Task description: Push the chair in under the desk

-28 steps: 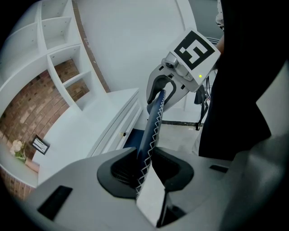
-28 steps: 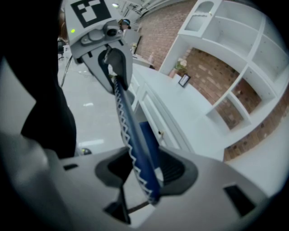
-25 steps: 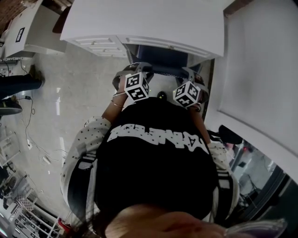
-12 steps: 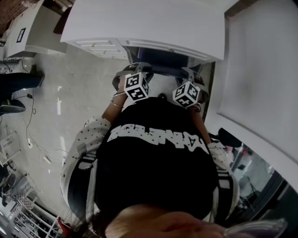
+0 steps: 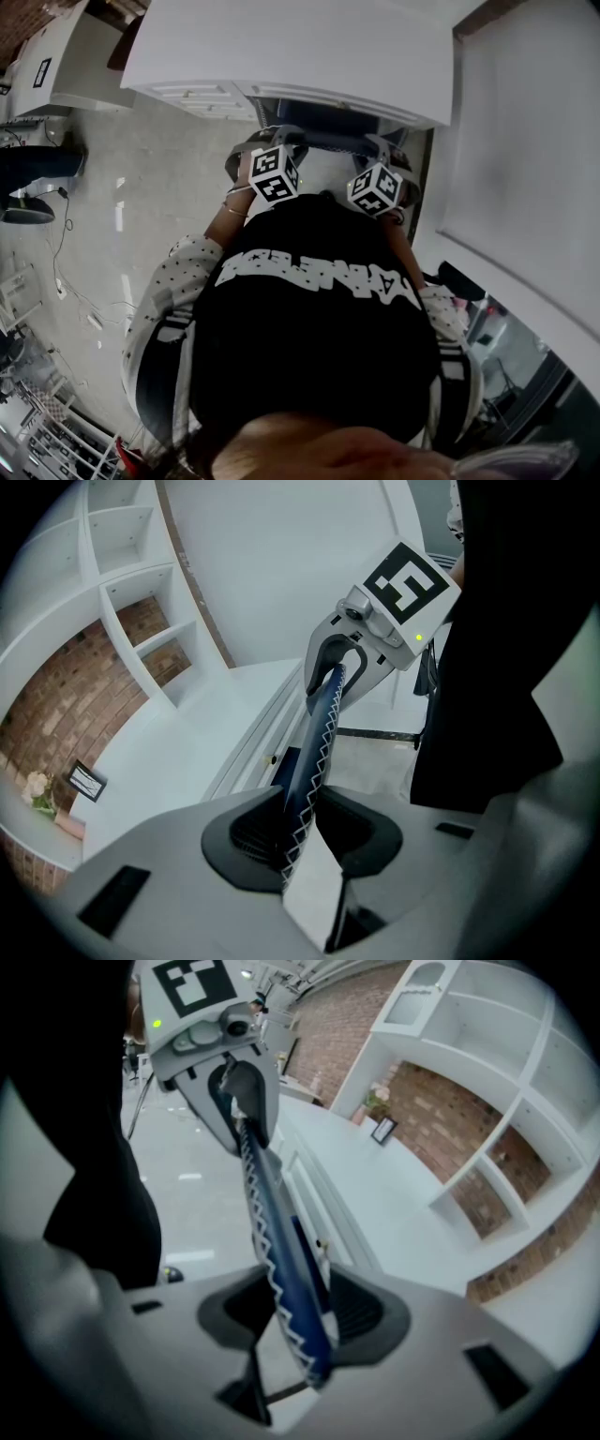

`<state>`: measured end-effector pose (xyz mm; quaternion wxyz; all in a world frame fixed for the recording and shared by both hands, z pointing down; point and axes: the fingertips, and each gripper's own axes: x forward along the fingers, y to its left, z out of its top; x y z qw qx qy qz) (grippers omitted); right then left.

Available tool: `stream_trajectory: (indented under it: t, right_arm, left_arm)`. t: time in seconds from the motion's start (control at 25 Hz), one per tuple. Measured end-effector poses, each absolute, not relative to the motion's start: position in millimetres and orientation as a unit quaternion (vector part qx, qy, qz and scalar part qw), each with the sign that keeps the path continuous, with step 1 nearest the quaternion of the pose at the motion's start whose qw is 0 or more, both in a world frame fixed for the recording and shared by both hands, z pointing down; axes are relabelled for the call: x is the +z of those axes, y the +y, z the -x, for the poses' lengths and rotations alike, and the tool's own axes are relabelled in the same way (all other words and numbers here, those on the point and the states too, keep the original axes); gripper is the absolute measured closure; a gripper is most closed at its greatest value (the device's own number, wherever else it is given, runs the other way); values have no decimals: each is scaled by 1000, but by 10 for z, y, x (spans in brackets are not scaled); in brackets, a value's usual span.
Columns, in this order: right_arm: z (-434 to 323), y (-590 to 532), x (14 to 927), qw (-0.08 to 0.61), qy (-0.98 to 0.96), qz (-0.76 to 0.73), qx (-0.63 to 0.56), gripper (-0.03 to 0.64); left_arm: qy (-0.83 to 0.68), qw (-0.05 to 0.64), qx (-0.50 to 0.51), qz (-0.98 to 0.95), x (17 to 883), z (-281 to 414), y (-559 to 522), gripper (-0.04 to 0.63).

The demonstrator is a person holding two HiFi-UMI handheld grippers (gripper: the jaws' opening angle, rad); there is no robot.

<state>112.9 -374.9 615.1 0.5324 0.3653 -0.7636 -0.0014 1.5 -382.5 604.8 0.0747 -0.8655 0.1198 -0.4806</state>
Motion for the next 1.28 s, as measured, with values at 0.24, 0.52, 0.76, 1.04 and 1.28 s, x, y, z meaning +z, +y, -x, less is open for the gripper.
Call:
stream_trajectory:
  t: [0.24, 0.52, 0.76, 1.04, 1.28]
  right_arm:
    - [-1153, -3839, 6149, 535, -762, -366, -5, 434]
    - [-1152, -3875, 6160, 534, -764, -363, -3, 434]
    - [-1144, -3930, 6156, 533, -764, -363, -4, 436]
    - [-1109, -3975, 6160, 533, -766, -358, -1, 439]
    - [-1081, -3997, 6180, 531, -771, -352, 2, 443]
  left_arm:
    - [122, 76, -480, 866, 6048, -39, -3911, 465]
    - [118, 76, -479, 866, 6051, -41, -3950, 465]
    - [119, 77, -480, 866, 6049, -33, -4009, 465]
    - [115, 73, -478, 868, 6045, -8, -4059, 463]
    - [114, 71, -478, 868, 6052, 9, -4082, 462]
